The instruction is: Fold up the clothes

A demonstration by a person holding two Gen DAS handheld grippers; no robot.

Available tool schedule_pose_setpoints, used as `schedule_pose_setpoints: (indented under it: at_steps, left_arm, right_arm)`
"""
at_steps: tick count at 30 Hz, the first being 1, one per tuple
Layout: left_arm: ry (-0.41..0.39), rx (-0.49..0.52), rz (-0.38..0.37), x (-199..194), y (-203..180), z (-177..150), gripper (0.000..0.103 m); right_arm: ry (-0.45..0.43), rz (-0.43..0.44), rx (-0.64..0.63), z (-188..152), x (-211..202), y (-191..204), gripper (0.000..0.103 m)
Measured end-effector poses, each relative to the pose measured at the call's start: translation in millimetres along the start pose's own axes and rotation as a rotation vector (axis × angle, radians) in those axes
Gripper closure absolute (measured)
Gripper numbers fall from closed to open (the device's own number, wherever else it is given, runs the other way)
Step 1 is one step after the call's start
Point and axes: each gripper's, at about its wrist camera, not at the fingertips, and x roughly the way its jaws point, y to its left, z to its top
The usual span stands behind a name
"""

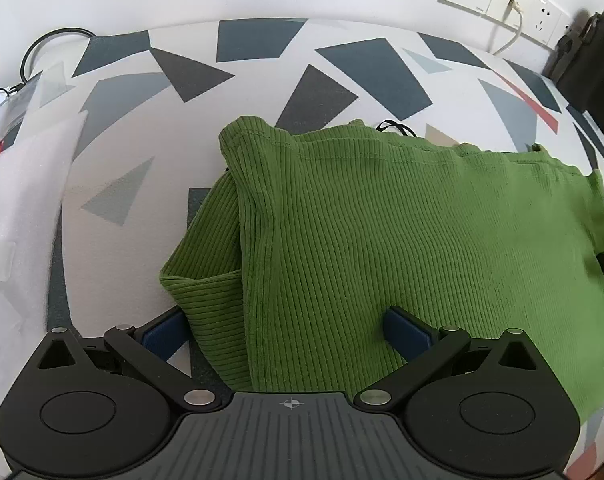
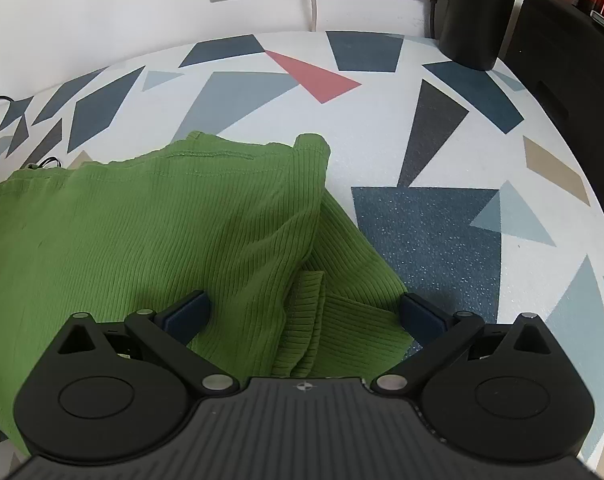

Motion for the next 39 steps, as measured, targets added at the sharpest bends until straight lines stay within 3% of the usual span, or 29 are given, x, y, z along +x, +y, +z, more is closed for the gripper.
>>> schedule_pose_setpoints:
  at_steps: [8,12,16,23,33,39]
  left_arm:
    - [-0.042,-0.003,0.003,-2.2,-0.5,-7.2,0.001]
    - [-0.017,-0.055,0.020,-4.4,3.2,-4.1,0.001]
    - [-0.062,-0.088,0.039,-15.9,14.2,-12.5,0.001]
    - [-0.051,-0.109,0.010,-14.0,28.0,-23.7,0.001]
    - [-0.029,-0.073,0.037,-2.9,4.3,-7.6,0.001]
    - [-0.056,-0.095,0.055,-2.2,-0.7,-9.7,0.001]
  right_arm:
    - [-0.040,-0.014,0.014,-5.7,-1.6,2.4,0.000]
    - [-0.031,-0.018,0.035,-5.2,-6.0,1.8,0.001]
    - [-0.092,-0.012,0.063,-9.6,-23.4,-7.9,0.001]
    - [-0.032,0.037,0.154,-24.5,-19.5,-33.1,0.000]
    - [-0.011,0.026,0.008,-15.6,-9.0,15.0,0.000]
    - [-0.029,-0.023,0.050,-13.9,-4.1,24.5,0.000]
